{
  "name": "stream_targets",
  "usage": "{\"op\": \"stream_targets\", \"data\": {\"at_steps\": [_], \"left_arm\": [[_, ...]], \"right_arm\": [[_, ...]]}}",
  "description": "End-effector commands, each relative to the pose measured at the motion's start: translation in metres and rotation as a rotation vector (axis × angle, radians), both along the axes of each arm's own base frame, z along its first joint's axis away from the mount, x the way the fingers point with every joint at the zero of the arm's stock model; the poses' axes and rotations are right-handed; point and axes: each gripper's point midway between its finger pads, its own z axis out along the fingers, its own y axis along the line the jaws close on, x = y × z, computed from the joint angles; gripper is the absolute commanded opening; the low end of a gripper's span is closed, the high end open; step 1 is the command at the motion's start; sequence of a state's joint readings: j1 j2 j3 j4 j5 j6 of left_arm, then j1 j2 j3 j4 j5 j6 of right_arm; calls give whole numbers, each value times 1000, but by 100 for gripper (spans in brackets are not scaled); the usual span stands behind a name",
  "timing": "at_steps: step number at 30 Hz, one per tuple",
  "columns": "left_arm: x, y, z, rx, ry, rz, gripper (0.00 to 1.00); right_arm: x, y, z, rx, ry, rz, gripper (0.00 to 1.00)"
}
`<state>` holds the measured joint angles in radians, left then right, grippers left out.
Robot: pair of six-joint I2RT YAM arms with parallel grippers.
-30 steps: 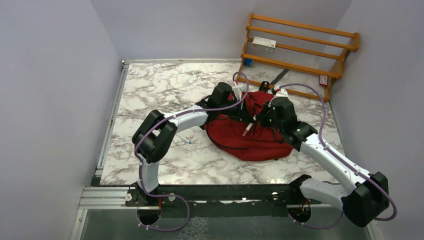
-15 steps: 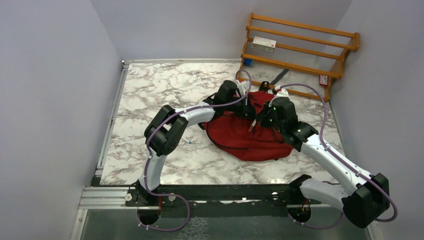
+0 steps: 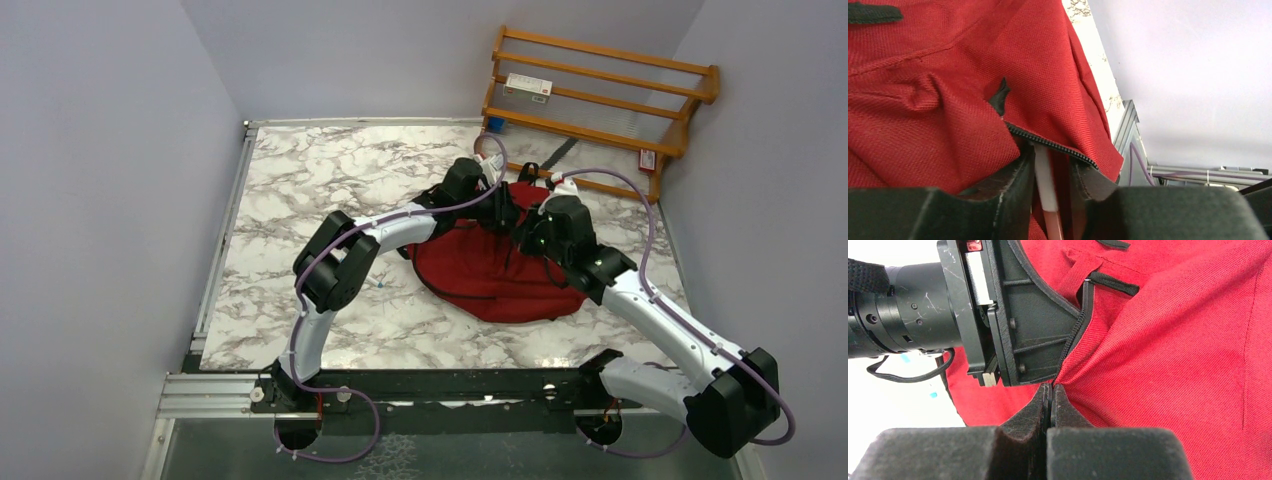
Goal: Pack the student bag
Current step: Place the stationery in the student bag, then pick up the stationery from the center of the board.
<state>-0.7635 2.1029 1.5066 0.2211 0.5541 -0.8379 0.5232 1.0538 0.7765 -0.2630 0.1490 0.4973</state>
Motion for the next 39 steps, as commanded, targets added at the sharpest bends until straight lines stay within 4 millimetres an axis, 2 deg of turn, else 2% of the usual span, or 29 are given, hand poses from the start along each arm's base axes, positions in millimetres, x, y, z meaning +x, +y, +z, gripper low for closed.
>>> {"op": "stream_targets", "data": {"at_steps": [1,4,14,20,27,31,33,36,39], "left_arm": [[-5,-11,13,-39,-42,-6,36],[-7,-8,12,-29,-48,-7,39],[-16,10,17,37,-142,-37,38],[-18,35,19,97,-200,-28,37],[-17,78,19,140,-216,34,36],[-12,114,23,195,-263,132,36],[-5,138,15,271,-272,215,36],[7,202,2,460,-228,503,36],[9,254,-4,514,-184,707,36]], "right_arm": [[-4,13,7,62,-17,42,1],[-4,12,6,61,-15,36,1],[-4,8,6,54,-16,18,0],[-3,6,5,49,-21,8,0],[-2,5,5,39,-22,2,1],[-2,4,5,36,-23,-1,1],[-2,4,4,35,-20,-1,1],[-2,3,3,37,-20,-3,1],[-2,3,3,37,-22,-4,1]]}}
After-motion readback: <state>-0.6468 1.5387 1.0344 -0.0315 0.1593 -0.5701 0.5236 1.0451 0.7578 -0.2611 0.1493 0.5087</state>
